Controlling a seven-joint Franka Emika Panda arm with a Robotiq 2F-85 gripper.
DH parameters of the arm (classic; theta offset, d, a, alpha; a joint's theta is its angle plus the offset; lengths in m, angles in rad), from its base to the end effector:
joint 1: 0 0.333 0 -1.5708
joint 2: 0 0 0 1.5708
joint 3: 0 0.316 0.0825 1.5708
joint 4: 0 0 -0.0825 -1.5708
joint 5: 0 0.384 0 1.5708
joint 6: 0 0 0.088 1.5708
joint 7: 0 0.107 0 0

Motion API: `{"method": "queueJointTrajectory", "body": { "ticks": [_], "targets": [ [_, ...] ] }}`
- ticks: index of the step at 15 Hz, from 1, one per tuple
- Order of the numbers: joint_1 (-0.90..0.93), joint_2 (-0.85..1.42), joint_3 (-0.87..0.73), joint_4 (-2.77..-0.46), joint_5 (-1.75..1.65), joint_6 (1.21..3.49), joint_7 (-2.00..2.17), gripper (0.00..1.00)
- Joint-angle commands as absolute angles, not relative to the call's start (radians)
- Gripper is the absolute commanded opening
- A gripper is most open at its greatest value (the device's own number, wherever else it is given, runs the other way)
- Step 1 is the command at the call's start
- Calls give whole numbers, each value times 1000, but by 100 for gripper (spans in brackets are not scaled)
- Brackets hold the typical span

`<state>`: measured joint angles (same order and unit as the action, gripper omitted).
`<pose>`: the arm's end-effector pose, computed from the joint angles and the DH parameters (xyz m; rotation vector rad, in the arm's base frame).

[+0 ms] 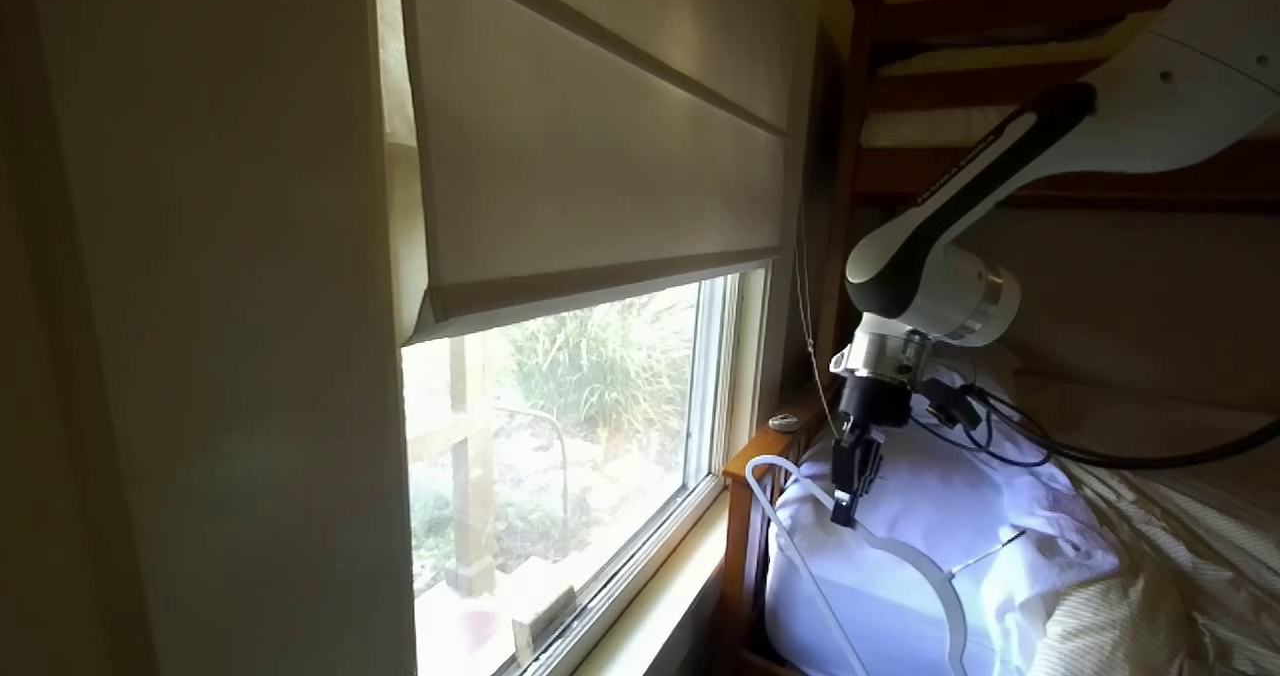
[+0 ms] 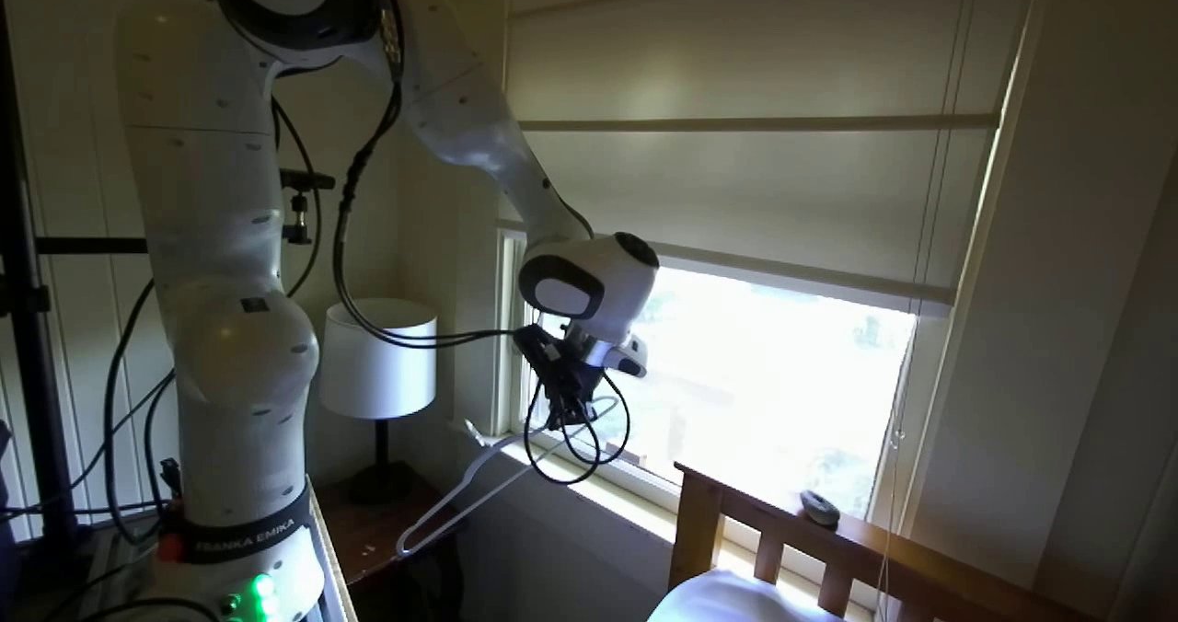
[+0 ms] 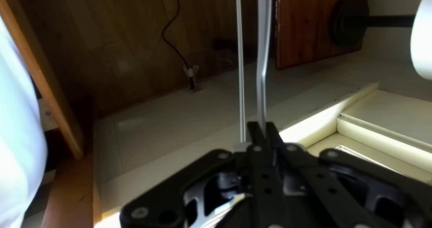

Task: Remove the coat hanger from the bed and put it on the table on the left

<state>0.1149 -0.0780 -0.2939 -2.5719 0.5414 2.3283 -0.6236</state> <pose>0.4211 -0.0655 0.2783 -2.7250 -0.0501 0.0089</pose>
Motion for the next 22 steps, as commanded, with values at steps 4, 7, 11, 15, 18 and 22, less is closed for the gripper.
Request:
{"method": "queueJointTrajectory", "body": {
  "ticks": [4, 7, 11, 15, 18, 22],
  "targets": [
    [114, -30, -80, -2506, 830, 2303, -543, 1],
    [135, 18, 9, -2445, 979, 2332, -510, 1],
    [148, 124, 94, -2310, 1060, 2322, -464, 1],
    [156, 244, 144, -2181, 1015, 2299, -389, 1],
    [153, 343, 160, -2098, 979, 2253, -356, 1],
    [129, 437, 159, -2062, 977, 2148, -322, 1]
  ]
}}
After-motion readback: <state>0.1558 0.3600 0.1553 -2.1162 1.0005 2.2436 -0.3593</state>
